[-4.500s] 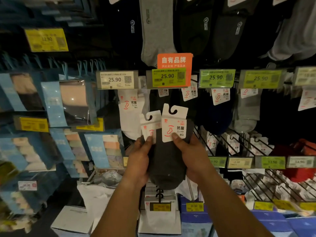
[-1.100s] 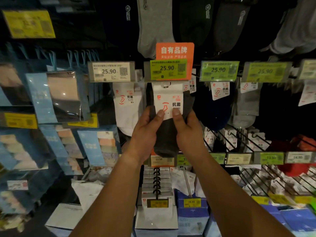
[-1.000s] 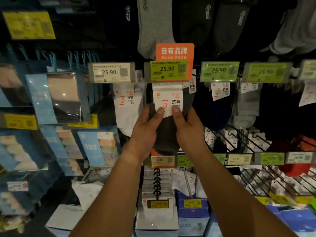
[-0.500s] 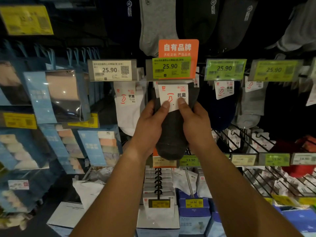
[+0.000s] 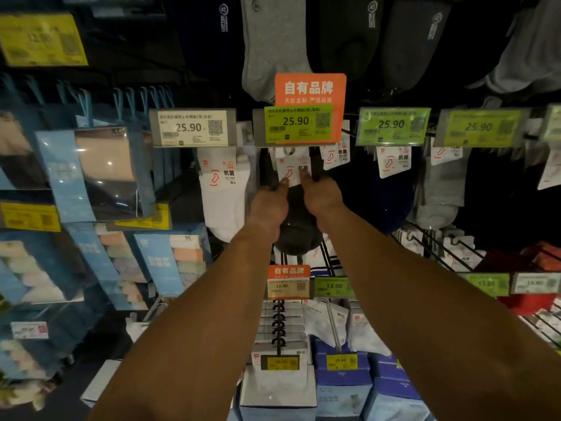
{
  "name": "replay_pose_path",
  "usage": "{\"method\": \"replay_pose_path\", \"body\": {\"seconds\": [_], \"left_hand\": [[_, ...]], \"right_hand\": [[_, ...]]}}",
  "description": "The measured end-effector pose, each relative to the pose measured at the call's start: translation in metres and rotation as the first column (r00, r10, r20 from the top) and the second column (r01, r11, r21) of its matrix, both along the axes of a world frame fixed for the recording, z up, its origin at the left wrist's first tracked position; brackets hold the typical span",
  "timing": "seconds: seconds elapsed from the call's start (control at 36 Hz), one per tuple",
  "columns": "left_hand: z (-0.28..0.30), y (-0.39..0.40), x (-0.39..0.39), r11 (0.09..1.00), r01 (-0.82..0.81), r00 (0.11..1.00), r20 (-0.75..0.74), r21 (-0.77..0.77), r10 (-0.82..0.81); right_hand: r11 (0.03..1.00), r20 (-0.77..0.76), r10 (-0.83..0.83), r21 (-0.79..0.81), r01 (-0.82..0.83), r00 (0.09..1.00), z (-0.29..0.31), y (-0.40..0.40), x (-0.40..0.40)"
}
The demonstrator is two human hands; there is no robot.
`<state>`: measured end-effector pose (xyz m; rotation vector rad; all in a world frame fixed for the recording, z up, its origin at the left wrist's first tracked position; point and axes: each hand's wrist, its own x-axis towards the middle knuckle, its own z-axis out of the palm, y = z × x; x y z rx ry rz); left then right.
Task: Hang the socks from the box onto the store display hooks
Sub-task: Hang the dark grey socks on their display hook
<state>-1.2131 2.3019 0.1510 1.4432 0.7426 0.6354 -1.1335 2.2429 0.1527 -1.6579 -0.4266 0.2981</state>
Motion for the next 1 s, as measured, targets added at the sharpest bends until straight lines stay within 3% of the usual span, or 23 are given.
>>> {"method": "replay_pose_path", "body": {"seconds": [0.11,0.28,0.44,1.0], "left_hand": [[-0.012,-0.004,-0.006,0.994,-0.045,0.998,0.044,0.097,0.040],[-0.037,-0.015,-0.029,0.999,0.006,0.976,0.219,0.031,-0.012],[-0.047,-0.027,-0.057,0.992,0.104,0.935,0.334,0.064,-0.120],[-0.034,-0.042,-0.072,0.974,0.060,0.842,0.512,0.219,-0.167]], "right_hand": [[0.999,0.049,-0.001,0.049,-0.001,0.999,-0.010,-0.006,-0.010],[0.982,0.094,0.043,0.178,-0.059,0.995,-0.030,-0.029,-0.035],[0.946,0.162,0.092,0.293,-0.137,0.982,-0.038,-0.057,-0.057],[0.851,0.258,0.126,0.467,-0.238,0.958,-0.022,-0.067,-0.070]]}}
